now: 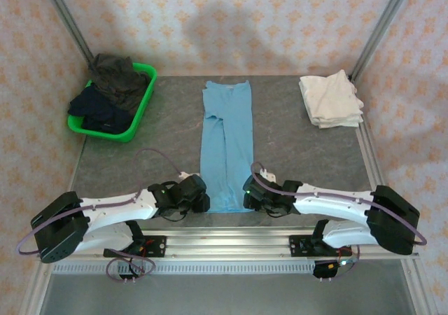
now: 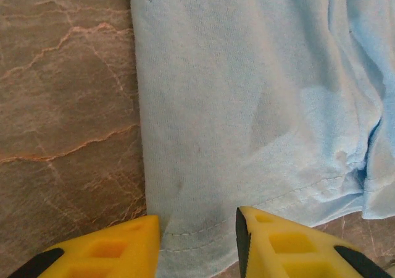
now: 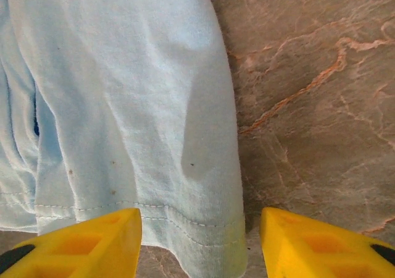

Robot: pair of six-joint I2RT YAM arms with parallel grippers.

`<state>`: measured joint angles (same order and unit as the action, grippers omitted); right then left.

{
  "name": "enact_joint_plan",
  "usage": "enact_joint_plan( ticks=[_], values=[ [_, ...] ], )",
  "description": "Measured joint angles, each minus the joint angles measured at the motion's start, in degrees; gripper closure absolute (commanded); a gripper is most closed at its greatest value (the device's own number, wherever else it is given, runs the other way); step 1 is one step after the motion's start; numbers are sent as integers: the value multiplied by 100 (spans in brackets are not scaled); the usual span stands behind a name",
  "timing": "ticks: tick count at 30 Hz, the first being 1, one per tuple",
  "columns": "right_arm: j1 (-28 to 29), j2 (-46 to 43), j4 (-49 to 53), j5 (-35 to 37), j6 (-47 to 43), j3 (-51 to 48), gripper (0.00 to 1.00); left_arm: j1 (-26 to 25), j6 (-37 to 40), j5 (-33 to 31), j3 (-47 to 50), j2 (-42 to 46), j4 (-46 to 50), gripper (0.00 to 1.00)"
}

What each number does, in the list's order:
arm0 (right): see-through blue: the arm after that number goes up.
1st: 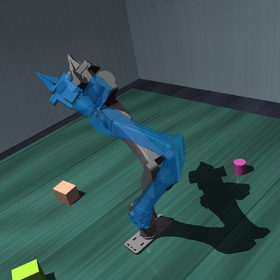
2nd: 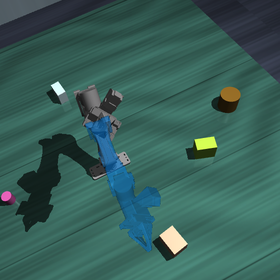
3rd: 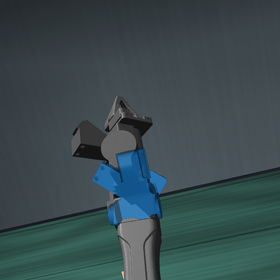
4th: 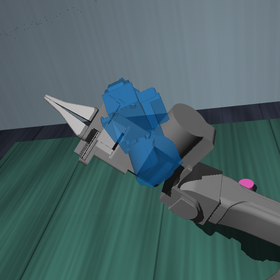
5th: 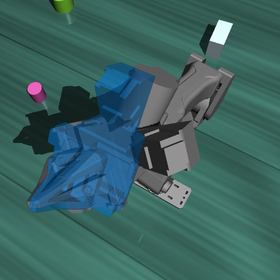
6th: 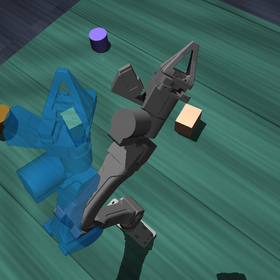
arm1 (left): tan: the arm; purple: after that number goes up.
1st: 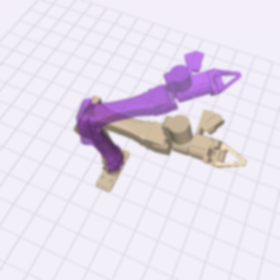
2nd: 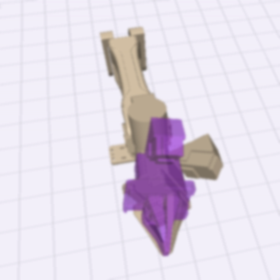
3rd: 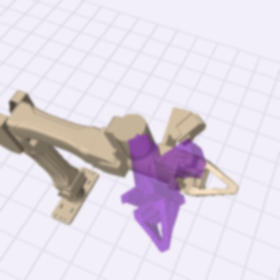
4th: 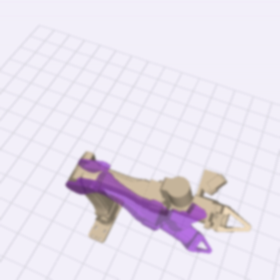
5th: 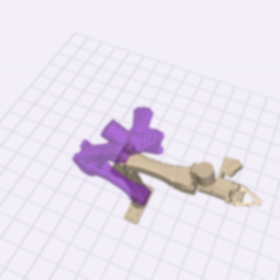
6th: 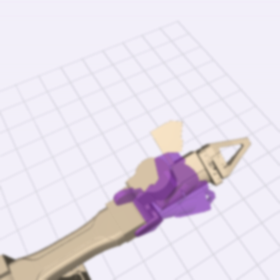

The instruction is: Fold and stack the t-shirts

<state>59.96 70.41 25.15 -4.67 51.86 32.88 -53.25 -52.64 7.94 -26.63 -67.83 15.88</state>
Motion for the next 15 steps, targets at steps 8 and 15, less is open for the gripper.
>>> enact_joint_plan(
  ticks=[8, 15],
  values=[
    [0, 345, -247, 15, 2, -81, 54, -4, -39, -219, 0, 11, 402, 51],
    [0, 437, -192, 111, 44, -83, 66, -175, -380, -590, 0, 487, 601, 33]
  ],
)
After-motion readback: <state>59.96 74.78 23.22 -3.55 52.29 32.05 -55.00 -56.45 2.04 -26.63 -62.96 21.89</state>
